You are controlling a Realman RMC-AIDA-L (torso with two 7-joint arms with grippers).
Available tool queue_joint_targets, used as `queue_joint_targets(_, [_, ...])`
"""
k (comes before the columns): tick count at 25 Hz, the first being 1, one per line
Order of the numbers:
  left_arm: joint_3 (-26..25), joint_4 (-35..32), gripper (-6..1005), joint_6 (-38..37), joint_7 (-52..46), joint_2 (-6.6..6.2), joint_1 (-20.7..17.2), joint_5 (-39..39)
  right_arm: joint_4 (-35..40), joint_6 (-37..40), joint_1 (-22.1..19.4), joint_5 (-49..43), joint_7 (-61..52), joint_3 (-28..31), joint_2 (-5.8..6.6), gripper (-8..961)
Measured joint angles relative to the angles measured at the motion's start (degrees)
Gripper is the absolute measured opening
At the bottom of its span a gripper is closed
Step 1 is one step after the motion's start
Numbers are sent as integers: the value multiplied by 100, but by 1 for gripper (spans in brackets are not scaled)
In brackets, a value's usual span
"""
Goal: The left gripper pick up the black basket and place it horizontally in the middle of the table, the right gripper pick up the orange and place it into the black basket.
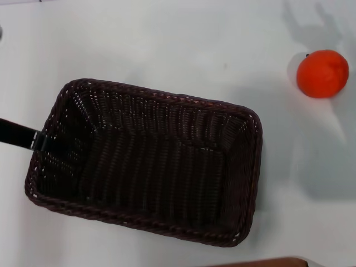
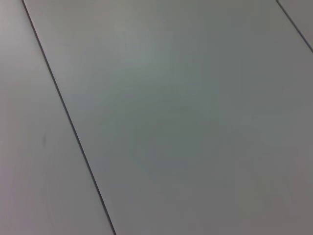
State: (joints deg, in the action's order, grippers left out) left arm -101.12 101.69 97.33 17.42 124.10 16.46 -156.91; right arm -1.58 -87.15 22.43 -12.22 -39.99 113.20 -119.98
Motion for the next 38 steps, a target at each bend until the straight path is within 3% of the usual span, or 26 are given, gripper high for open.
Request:
queue_joint_targets(9, [-23,-163,732,272,-112,-18,187,-29,0,142,78,0,0,0,0,826])
queue_joint_targets(21, [281,-154,296,259,-61,1,241,-39,0,308,124,0,0,16,-5,825])
queue_joint_targets(31, [50,-345,166,-176,-546,12,120,135,-120,609,313,0,58,243,10,826])
queue_joint_targets(38, [-319,-421,167,-536,-1623,23,-57,167,-812,1963,432,0,67,308,13,826])
